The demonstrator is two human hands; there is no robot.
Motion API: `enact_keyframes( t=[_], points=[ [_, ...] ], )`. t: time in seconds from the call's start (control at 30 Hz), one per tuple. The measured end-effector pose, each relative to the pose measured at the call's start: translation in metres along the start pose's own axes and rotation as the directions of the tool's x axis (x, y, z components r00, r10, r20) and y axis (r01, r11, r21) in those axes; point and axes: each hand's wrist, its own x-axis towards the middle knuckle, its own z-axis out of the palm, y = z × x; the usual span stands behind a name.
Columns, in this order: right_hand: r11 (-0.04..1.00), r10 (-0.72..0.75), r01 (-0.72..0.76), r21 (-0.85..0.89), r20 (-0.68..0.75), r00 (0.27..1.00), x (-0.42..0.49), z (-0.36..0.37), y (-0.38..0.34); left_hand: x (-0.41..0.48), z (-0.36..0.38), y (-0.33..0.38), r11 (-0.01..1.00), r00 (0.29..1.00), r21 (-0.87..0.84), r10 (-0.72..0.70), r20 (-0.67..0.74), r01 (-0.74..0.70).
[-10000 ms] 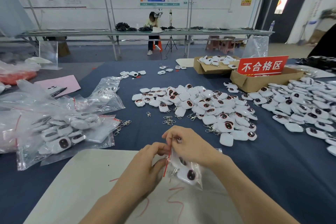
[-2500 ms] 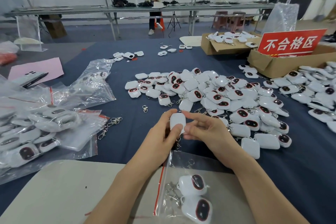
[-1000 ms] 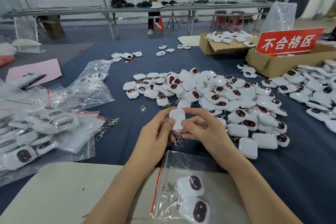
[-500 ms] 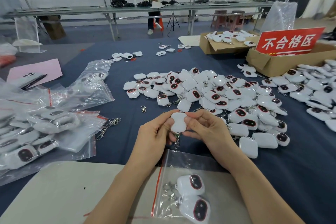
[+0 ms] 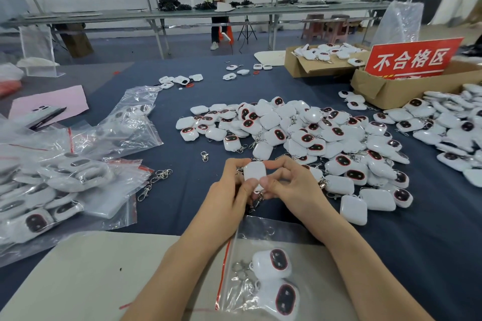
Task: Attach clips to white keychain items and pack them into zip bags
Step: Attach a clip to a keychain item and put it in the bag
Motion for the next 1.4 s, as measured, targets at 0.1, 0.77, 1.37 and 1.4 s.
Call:
enact_keyframes(
  t=[0.1,0.77,1.37,1.4],
  points=[
    [1.0,-0.027,0.027,-0.014,0.009,1.0,0.0,0.001,-0.001,0.0,-0.001,0.0,1.0,1.0,-0.004,0.002,-0.002,-0.002],
    [0.968,0.008,-0.05,0.246,0.168,0.986,-0.006,0.002,-0.004,0.001,-0.001,0.007,0.997,0.993,-0.071,0.009,-0.121,-0.017],
    [0.981,-0.147,0.145,0.126,0.007,0.989,-0.008,0.003,-0.008,-0.003,-0.005,0.011,0.992,0.978,-0.057,0.101,-0.184,-0.113],
    [0.98,-0.164,0.163,0.111,0.001,0.986,-0.009,0.004,-0.008,-0.003,-0.004,0.011,0.988,0.97,-0.023,0.148,-0.195,-0.156]
  ],
)
